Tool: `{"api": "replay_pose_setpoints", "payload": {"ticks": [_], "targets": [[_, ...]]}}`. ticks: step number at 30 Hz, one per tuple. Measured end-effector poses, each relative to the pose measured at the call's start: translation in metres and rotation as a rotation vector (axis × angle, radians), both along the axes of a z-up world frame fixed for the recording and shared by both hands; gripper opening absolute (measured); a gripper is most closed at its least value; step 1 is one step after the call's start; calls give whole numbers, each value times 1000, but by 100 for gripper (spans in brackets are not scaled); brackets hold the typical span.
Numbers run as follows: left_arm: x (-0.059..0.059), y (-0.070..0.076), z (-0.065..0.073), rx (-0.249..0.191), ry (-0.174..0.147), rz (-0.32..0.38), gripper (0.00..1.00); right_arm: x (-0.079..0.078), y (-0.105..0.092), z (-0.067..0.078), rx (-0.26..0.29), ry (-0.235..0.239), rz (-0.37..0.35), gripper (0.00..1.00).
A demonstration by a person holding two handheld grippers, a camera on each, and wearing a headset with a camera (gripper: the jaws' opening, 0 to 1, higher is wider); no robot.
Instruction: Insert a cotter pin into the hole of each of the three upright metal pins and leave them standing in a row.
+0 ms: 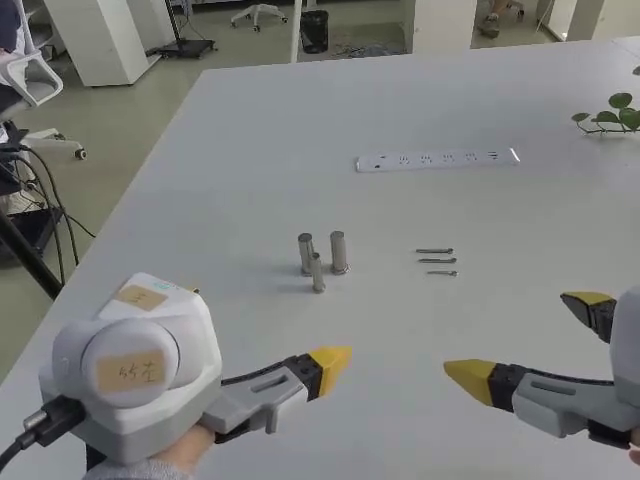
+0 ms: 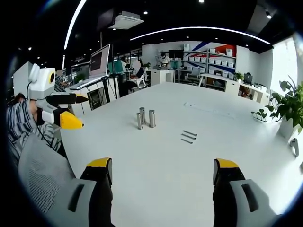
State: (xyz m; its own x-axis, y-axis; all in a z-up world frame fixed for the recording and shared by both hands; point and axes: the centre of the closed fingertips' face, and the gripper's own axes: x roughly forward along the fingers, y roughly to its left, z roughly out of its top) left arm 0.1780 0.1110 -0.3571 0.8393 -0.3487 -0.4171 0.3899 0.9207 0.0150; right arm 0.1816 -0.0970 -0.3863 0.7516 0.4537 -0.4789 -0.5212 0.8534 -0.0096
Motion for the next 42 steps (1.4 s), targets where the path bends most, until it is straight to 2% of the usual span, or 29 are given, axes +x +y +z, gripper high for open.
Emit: {"api": "replay_pose_setpoints", "payload": {"ticks": [4, 6, 12, 25, 32, 37, 39, 42], "targets": [[-1, 1, -1, -1, 1, 2, 99, 0, 0, 0, 4, -2, -2, 86], [0, 1, 1, -10, -12, 4, 99, 0, 0, 0, 8, 0, -2, 86], [0, 2, -1, 0, -2, 4, 99, 0, 0, 0, 13, 2, -4, 85], [1, 2, 0, -6, -12, -1, 99, 2, -3, 0, 22, -3, -14, 82], [4, 3, 3, -21, -27, 3, 99, 2, -2, -2, 21, 5, -11, 81], [4, 2, 3, -32, -26, -3, 99, 6, 1, -4, 8, 2, 9, 78], [5, 3, 3, -29, -27, -5, 99, 9, 3, -1, 17, -12, 13, 76], [5, 3, 3, -34, -28, -6, 99, 15, 8, 1, 52, -7, 18, 72]]}}
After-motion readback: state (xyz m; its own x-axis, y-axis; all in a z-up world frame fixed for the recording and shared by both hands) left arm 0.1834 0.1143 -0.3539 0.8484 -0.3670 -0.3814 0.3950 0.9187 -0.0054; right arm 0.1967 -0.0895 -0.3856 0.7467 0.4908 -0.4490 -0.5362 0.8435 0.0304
